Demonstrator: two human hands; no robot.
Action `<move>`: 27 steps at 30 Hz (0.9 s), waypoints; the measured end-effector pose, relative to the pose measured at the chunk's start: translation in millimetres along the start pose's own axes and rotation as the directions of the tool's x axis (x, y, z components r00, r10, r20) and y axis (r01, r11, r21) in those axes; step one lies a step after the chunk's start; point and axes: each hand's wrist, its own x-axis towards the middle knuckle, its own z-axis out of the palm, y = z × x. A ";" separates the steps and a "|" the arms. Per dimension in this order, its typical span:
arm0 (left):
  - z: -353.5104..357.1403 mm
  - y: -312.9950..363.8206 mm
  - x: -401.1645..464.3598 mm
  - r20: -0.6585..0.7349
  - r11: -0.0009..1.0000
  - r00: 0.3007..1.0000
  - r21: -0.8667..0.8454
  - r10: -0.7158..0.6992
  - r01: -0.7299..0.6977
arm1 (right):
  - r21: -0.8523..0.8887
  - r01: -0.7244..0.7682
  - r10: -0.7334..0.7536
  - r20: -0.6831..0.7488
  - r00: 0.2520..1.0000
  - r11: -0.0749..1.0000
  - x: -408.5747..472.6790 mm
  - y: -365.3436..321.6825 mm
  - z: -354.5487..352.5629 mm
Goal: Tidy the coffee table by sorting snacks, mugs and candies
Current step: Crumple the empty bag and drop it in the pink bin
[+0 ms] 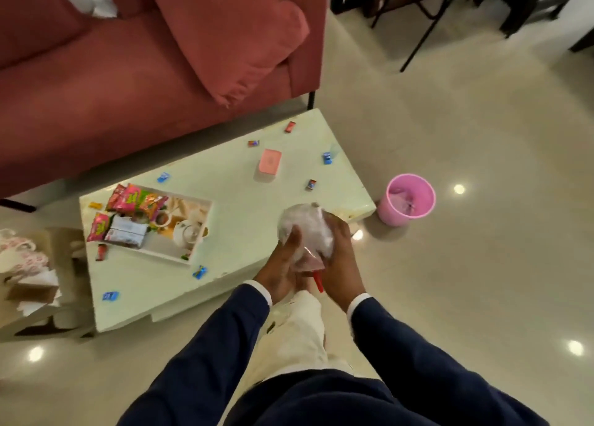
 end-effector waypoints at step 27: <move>275.1 -30.9 341.4 0.001 0.659 0.987 0.745 -0.162 0.108 | -0.527 -0.020 0.149 0.202 0.968 0.849 242.9 203.3 -344.2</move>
